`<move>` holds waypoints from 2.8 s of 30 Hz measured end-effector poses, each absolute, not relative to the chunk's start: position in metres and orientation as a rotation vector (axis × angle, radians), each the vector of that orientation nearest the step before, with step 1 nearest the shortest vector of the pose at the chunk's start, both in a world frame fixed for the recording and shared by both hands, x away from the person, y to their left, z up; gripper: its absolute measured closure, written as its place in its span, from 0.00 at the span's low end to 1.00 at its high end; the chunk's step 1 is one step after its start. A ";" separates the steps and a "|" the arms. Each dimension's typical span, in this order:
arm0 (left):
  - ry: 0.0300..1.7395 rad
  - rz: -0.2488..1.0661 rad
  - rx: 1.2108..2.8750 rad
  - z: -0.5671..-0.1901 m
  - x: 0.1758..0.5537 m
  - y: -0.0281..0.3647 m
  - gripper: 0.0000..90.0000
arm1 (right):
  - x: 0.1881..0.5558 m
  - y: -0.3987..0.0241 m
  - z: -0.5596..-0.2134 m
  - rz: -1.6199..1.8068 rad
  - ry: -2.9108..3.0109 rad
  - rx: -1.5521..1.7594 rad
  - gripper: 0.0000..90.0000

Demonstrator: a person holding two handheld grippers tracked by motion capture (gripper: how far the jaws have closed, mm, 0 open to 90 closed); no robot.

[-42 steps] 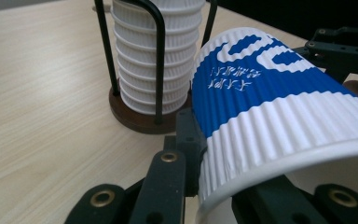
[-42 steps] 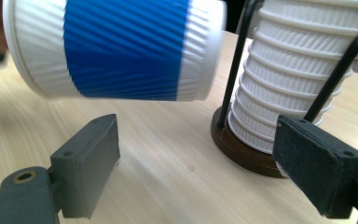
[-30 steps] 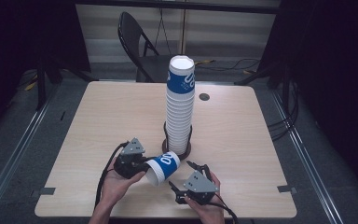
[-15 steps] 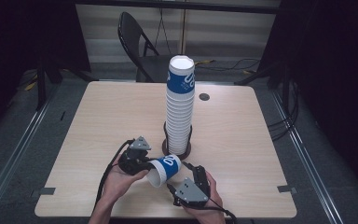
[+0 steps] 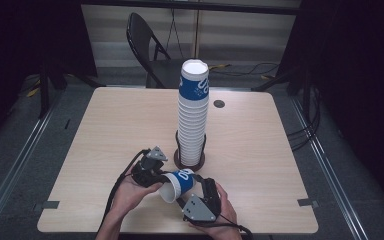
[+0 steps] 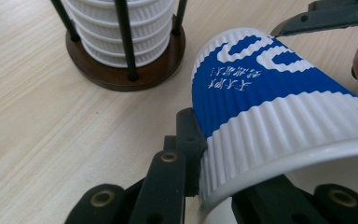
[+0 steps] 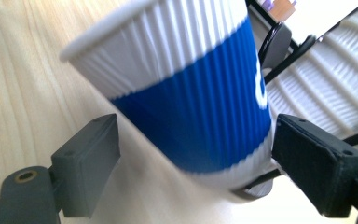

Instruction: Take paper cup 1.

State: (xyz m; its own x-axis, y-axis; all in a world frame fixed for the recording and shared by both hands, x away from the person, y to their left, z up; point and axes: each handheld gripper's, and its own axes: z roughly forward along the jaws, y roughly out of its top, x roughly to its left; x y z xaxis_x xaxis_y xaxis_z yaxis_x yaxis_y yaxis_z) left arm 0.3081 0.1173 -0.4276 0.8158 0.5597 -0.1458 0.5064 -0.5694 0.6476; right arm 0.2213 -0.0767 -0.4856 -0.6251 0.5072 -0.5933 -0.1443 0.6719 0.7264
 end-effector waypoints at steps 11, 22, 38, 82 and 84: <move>0.760 0.076 2.304 -0.425 0.308 0.108 0.95 | 0.219 -0.068 -0.481 0.965 2.017 0.188 0.10; 0.758 0.051 2.304 -0.424 0.307 0.103 0.95 | 0.218 -0.061 -0.479 0.967 2.004 0.124 0.12; 0.730 0.021 2.282 -0.429 0.306 0.099 0.95 | 0.220 -0.056 -0.475 1.025 2.037 0.098 0.17; 0.680 0.341 1.740 -0.443 0.285 0.143 0.38 | 0.243 -0.094 -0.470 1.336 2.011 0.579 0.19; 0.679 0.355 1.724 -0.443 0.285 0.146 0.36 | 0.244 -0.099 -0.471 1.342 1.997 0.611 0.19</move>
